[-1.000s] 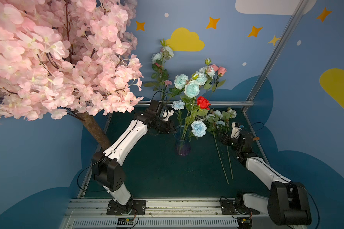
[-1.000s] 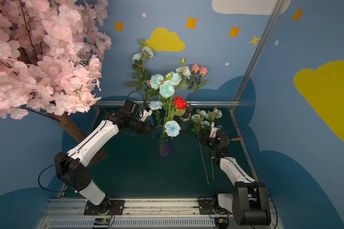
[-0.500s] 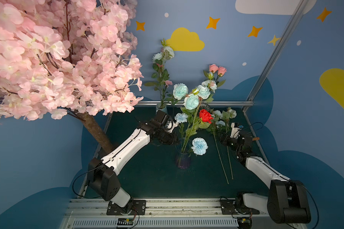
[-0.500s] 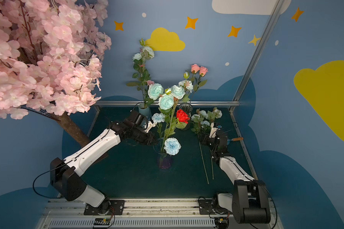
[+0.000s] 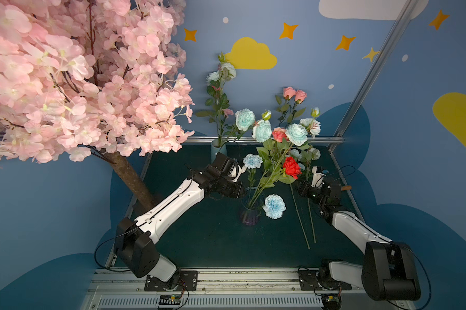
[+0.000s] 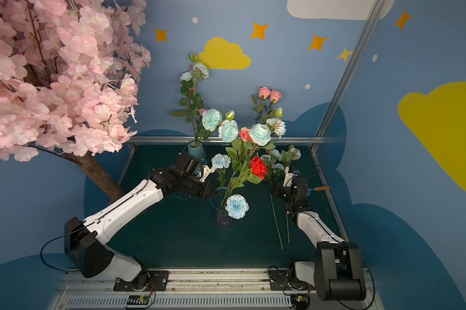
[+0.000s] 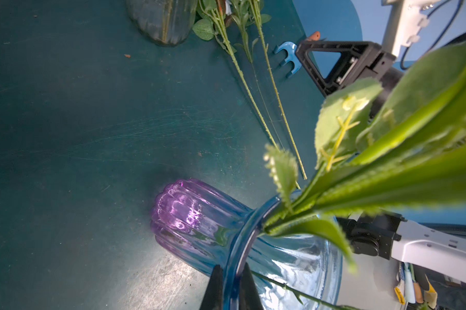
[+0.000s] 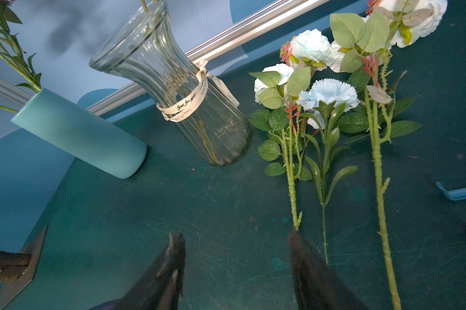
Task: Pick out blue flowers from the vase
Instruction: Place the vase at the center of the board.
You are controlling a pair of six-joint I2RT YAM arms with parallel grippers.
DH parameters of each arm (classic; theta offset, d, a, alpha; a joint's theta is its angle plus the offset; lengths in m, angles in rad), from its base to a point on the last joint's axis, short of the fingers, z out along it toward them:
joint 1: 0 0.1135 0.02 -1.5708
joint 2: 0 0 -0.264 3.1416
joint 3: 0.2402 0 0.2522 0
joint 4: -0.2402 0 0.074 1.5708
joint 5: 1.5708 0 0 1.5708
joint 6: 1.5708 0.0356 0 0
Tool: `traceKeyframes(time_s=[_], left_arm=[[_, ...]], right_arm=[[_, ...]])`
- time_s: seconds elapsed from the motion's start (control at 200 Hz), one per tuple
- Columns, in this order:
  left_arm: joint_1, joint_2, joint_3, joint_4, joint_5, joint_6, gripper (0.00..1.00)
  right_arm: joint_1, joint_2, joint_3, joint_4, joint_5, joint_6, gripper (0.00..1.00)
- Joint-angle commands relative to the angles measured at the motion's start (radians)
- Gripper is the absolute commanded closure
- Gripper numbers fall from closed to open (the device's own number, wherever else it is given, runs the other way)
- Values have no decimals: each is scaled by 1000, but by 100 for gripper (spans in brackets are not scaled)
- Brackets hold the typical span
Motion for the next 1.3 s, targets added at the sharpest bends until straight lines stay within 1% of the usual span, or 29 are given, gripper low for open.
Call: traceKeyframes(time_s=[0.0,0.21,0.425,0.686,0.836,0.981,1.126,1.296], left_arm=[[-20,-81,-25,152,57,-6,96],[-54,-119,-80,173,70,-15,96],[-49,-167,-129,191,70,-50,96],[-41,-175,-84,51,72,-64,96],[-33,-191,-61,-30,54,-45,96],[-20,-191,-38,-89,62,-27,96],[-8,-191,-39,-97,76,-21,96],[6,-204,-92,-52,84,-24,96]], right_arm=[[-2,10,15,24,-17,0,38],[-3,16,16,31,-30,-5,38],[-2,18,16,34,-34,-7,38],[-3,21,18,36,-37,-7,38],[-3,24,20,38,-41,-7,38],[-2,27,20,38,-45,-7,38],[-2,30,20,38,-47,-7,38],[-2,34,22,38,-48,-7,38]])
